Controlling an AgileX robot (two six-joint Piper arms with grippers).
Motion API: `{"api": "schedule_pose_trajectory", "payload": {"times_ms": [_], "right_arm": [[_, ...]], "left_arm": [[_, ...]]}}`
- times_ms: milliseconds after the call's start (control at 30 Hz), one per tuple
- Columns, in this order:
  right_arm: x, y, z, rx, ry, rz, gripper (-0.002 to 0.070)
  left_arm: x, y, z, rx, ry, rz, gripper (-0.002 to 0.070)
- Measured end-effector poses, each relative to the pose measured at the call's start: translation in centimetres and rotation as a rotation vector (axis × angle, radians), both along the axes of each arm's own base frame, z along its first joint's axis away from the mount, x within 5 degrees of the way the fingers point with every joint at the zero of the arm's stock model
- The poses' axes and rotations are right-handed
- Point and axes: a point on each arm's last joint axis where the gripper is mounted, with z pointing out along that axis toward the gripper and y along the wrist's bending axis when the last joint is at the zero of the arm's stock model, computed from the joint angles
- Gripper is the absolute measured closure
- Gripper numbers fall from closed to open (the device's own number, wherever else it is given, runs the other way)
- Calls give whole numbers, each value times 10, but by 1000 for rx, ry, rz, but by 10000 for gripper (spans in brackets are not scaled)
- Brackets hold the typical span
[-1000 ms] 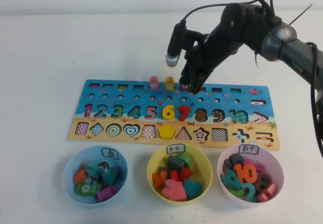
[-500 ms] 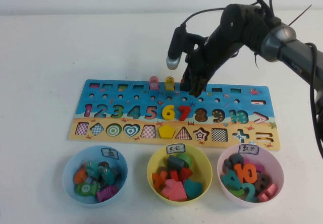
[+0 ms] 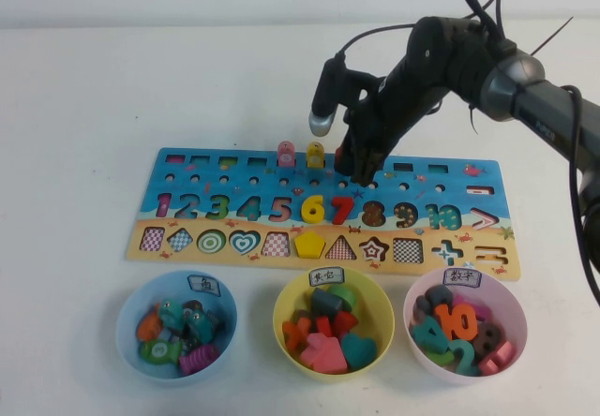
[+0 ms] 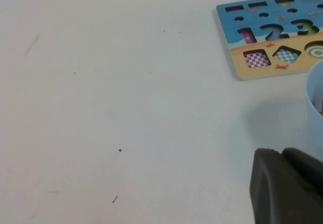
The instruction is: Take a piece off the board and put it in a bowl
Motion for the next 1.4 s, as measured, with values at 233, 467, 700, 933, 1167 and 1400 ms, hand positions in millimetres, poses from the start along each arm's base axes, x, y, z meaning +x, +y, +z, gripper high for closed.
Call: {"api": "schedule_pose_trajectory", "payload": {"times_ms": [233,467,700,933,1167,1400], "right_arm": [[2,0,-1,1,-17,-4,576],[3,0,-1,5,-25,-7,579],[3,0,-1,5,-26,-7,579],[-1,0,-3,-10,12,6,580],[-3,-1,-4,-20,37,15,581],[-5,-2,-3,-28,58,23,581]], "left_arm": [[0,0,0,0,0,0,680],[0,0,0,0,0,0,680],[0,0,0,0,0,0,680],[0,0,0,0,0,0,680],[0,0,0,0,0,0,680],[0,0,0,0,0,0,680]]}}
